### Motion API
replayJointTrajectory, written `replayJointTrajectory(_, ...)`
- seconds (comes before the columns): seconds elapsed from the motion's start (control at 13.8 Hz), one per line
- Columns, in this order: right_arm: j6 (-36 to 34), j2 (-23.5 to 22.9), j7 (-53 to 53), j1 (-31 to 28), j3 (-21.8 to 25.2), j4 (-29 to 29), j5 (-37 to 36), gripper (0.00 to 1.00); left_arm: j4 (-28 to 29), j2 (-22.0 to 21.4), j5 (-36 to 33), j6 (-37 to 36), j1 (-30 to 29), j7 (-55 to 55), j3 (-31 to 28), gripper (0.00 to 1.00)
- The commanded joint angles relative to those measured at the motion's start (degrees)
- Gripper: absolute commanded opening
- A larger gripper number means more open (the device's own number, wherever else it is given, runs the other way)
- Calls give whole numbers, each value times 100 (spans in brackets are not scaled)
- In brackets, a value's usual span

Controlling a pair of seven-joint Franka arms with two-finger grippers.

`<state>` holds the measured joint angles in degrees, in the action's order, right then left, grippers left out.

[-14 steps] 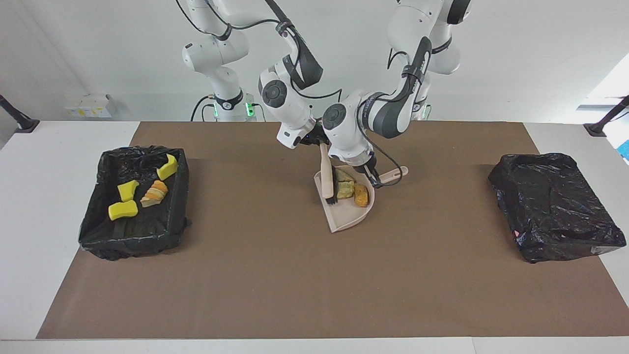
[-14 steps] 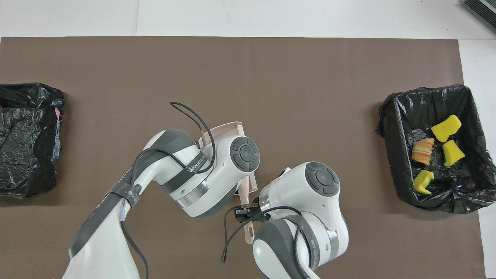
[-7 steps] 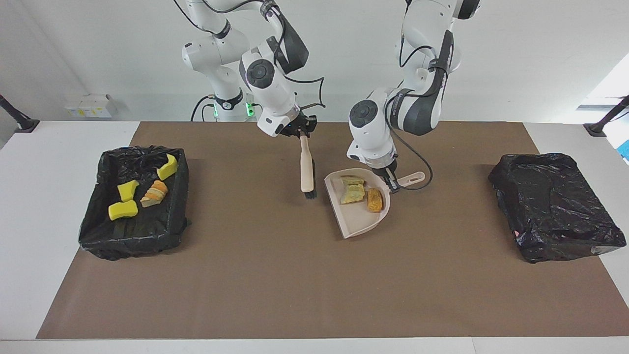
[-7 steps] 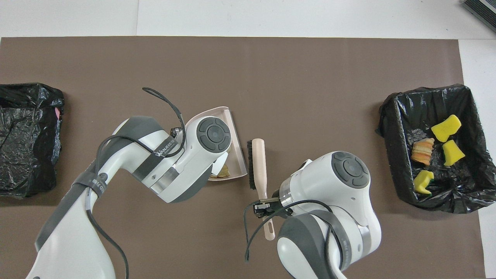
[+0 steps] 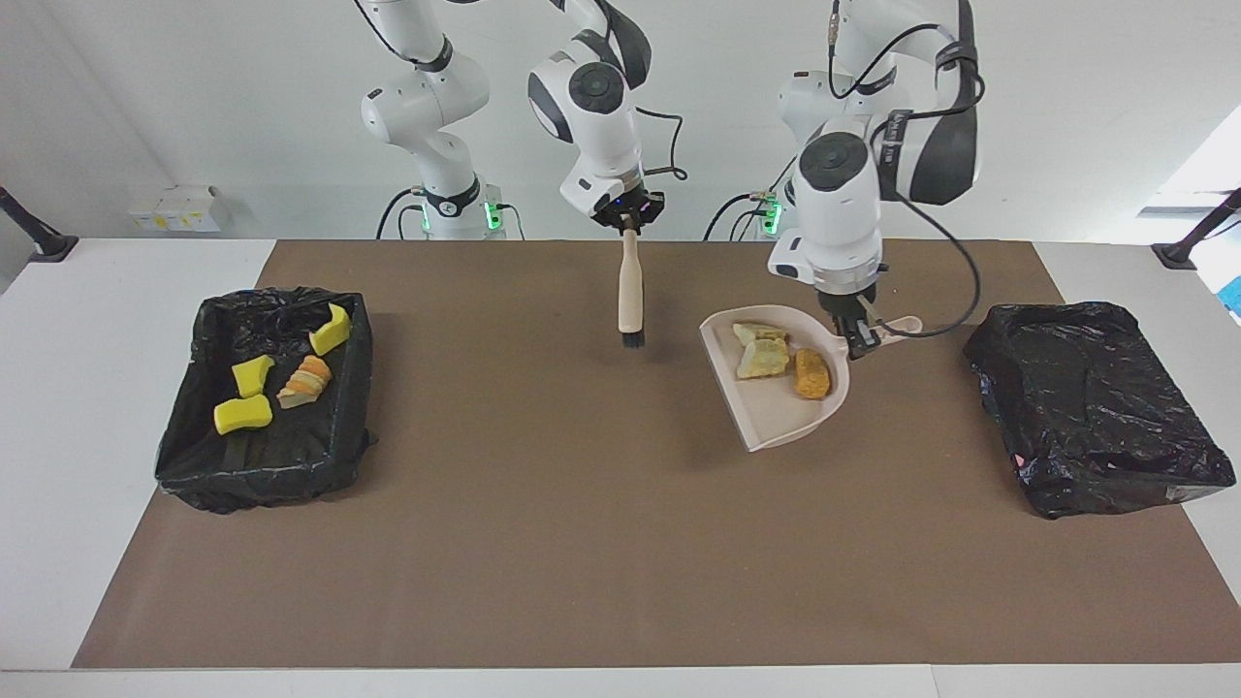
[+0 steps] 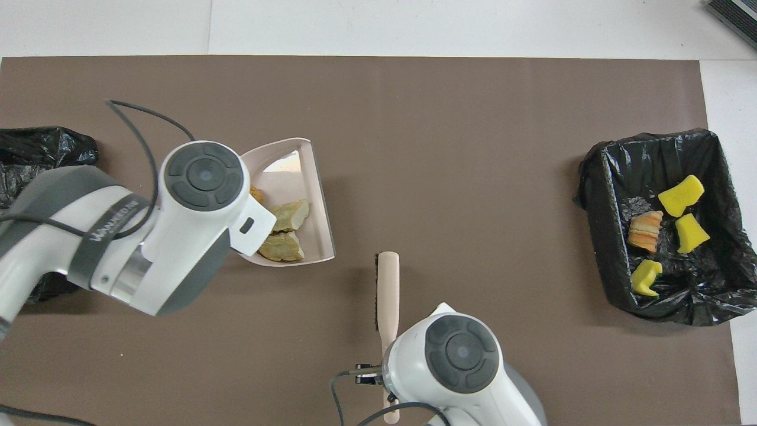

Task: Sweep and dump trash in bin
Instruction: 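Lift the loaded dustpan with the left gripper while the right gripper withdraws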

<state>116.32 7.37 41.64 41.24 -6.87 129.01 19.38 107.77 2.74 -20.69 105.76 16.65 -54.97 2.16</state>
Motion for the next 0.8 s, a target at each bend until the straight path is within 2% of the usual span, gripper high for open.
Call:
replayJointTrajectory(0.0,495,-279,719,602,19,27,-285,0,157,-388,82,14,-862,-907,13,0)
replayJointTrajectory(0.22,944,-981,1582,1289,19,-209,-655,0,61,-363,73,329,-1995,-1708,13,0)
replayJointTrajectory(0.36,972,-1289,1601,1369,19,-472,-664,0,8,-327,91,549,-2795,-1919,13,0)
replayJointTrajectory(0.51,928,-1579,1549,1378,11,-754,-716,0,-19,-283,91,1188,-3481,-2847,4,0)
replayJointTrajectory(0.65,1015,-1677,1400,1474,2,-738,-778,0,-80,-161,13,1691,-3957,-3317,-4,0)
replayJointTrajectory(0.73,1016,-1677,1147,1484,2,-729,-778,0,-202,-12,-275,1815,-4089,-3318,-39,0)
